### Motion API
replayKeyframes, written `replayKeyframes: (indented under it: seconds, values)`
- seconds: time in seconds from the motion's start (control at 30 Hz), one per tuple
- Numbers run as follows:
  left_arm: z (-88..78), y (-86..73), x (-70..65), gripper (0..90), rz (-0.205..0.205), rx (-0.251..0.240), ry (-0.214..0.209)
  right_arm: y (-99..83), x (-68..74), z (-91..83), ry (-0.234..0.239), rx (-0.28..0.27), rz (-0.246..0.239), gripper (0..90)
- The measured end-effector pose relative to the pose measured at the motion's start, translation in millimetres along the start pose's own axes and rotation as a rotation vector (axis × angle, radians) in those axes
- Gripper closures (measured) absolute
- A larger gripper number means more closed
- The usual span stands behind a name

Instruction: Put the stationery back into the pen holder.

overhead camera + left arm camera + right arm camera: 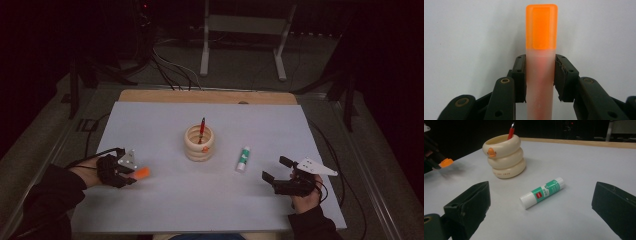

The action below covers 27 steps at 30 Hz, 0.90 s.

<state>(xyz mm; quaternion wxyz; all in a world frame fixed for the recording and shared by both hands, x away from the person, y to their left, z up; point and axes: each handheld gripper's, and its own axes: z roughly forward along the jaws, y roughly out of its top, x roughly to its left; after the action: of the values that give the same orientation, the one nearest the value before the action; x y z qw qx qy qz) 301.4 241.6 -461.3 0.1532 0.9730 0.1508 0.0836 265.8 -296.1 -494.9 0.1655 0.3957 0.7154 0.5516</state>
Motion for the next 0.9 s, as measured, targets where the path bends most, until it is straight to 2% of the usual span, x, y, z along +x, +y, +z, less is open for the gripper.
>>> replayKeyframes:
  seconds: [0.13,0.23,0.47,0.6,0.7,0.73,0.87,0.9]
  values:
    - [-0.3,1.8,1.0,65.7,-0.017,-0.014,-0.023,0.0,0.1,0.0,0.002,0.000,0.000,2.1]
    - [-0.7,3.2,2.1,65.7,-0.029,-0.049,-0.030,-0.1,0.1,0.2,0.003,0.001,0.000,2.1]
    - [-2.7,8.9,4.0,65.7,-0.041,-0.107,-0.030,-0.4,-0.2,0.8,0.004,0.005,0.000,2.1]
    - [-6.7,13.9,5.0,65.7,-0.052,-0.170,-0.037,-0.3,0.1,0.6,-0.003,0.004,-0.008,2.1]
    - [-8.8,17.0,6.1,65.7,-0.055,-0.201,-0.041,0.1,0.8,0.3,-0.010,0.006,-0.012,2.1]
    - [-9.1,18.1,6.4,65.6,-0.060,-0.208,-0.054,0.2,0.8,0.4,-0.009,0.010,-0.014,2.1]
    - [-9.1,23.1,6.7,65.7,-0.055,-0.238,-0.052,0.0,1.4,1.3,-0.006,0.019,-0.023,2.1]
    - [-9.0,24.5,6.9,65.7,-0.068,-0.254,-0.059,-0.1,1.7,1.4,-0.007,0.021,-0.024,2.1]
